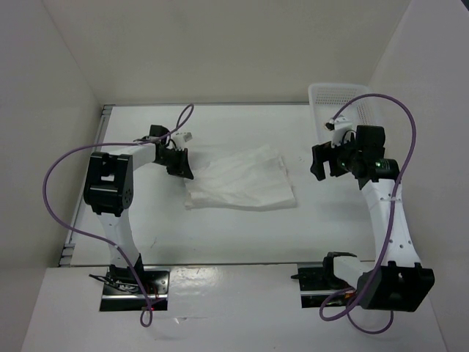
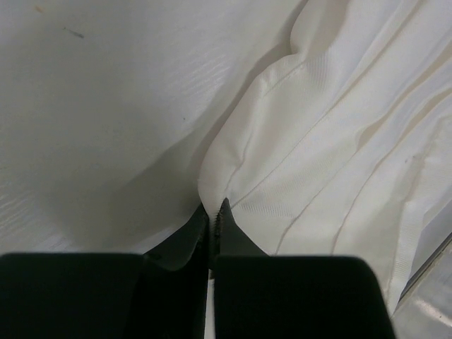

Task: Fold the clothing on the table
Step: Fold the skirt

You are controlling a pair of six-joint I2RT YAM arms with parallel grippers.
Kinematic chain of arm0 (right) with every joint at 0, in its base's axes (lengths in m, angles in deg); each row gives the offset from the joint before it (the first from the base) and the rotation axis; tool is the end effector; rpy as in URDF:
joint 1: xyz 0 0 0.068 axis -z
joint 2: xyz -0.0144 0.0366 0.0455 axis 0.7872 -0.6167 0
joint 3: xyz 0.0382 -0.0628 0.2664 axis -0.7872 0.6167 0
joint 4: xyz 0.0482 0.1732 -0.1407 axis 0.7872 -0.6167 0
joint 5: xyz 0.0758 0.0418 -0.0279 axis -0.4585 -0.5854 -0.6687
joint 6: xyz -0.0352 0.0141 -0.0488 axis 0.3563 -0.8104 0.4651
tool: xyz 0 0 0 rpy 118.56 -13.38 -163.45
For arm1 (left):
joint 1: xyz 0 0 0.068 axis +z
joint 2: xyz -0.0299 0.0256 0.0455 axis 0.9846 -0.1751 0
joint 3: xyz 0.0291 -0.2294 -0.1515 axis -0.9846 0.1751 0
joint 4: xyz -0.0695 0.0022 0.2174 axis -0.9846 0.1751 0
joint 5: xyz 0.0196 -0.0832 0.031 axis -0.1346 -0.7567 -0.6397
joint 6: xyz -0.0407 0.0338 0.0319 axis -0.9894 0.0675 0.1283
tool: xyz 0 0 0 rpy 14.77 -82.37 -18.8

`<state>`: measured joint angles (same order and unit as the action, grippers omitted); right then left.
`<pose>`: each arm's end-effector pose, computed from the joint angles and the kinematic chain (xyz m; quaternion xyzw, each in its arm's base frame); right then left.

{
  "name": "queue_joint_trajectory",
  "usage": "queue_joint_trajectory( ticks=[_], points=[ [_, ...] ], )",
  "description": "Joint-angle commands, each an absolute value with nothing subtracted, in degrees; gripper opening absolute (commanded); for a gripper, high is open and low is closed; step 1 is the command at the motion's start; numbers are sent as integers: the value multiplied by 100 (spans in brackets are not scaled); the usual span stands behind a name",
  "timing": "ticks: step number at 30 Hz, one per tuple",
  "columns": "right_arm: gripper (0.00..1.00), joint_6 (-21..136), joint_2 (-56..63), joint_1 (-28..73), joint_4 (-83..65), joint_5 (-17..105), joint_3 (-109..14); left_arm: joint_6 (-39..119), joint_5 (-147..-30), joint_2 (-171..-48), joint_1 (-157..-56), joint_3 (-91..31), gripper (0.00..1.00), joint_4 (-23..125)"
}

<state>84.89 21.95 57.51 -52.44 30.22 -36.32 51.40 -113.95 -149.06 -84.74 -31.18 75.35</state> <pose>0.1912 -0.0018 0.3392 -0.1915 0.8813 0.0722 0.4259 0.3752 -0.0575 0.1631 0.1023 0.9286 -0.2907 0.2068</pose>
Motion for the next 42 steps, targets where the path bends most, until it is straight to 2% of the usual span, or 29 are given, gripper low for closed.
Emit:
queue_joint_trajectory(
  ticks=[1, 9, 20, 37, 42],
  points=[
    [94, 8565, 1801, 5361, -5745, 3071, -3950, 5179, -11177, -14986, -8510, -2866, 0, 7801],
    [94, 8364, 792, 3956, -5773, 3668, -3836, 4862, -11229, -14881, -8124, -2866, 0, 7695],
    [93, 8196, -862, 2223, -5368, 4495, -4565, 4862, -11177, -14529, -7623, -2690, 0, 7589],
    [92, 8205, -2259, 1994, -4595, 4381, -4609, 4968, -11229, -14300, -7359, -2689, 0, 7808],
    [92, 8257, -2576, 2239, -4594, 4328, -4793, 5081, -11282, -14300, -7359, -2690, 0, 7931]
  ],
)
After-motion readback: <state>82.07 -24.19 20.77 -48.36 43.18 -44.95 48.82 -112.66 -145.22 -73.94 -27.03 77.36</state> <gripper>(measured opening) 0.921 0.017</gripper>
